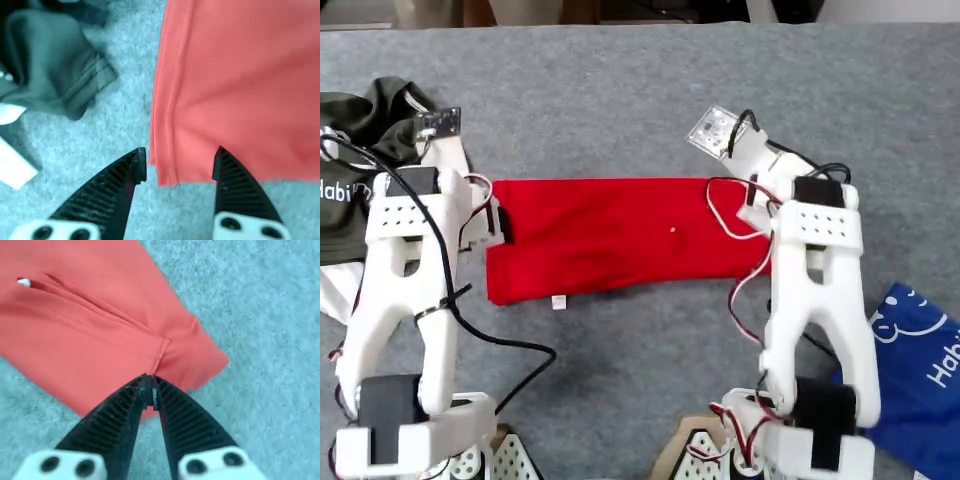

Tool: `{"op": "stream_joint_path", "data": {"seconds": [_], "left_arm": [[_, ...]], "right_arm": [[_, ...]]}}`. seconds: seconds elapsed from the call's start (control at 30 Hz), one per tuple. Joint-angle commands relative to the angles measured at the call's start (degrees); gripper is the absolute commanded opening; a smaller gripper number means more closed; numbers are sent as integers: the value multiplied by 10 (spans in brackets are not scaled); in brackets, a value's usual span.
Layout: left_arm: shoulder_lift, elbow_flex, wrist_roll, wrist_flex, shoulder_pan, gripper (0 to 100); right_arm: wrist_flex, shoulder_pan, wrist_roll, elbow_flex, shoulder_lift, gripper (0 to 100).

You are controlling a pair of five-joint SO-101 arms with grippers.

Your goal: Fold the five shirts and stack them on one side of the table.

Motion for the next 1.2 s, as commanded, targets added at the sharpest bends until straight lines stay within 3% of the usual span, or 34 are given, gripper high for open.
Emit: {"op": "stream_joint_path", "data": {"seconds": [0.0, 0.37, 0.8, 1.0, 1.17], "left_arm": [[53, -40, -3, -24, 4, 227], [247, -182, 0, -35, -7, 224], [381, -215, 55, -47, -21, 177], [384, -223, 52, -52, -15, 18], [378, -231, 51, -47, -10, 18]], "right_arm": [[-22, 4, -7, -1, 12, 6], [-21, 2, 11, -1, 12, 6], [-37, 6, 11, -2, 12, 6], [-36, 11, 11, -12, 11, 6], [-8, 69, 11, -64, 11, 7]]}}
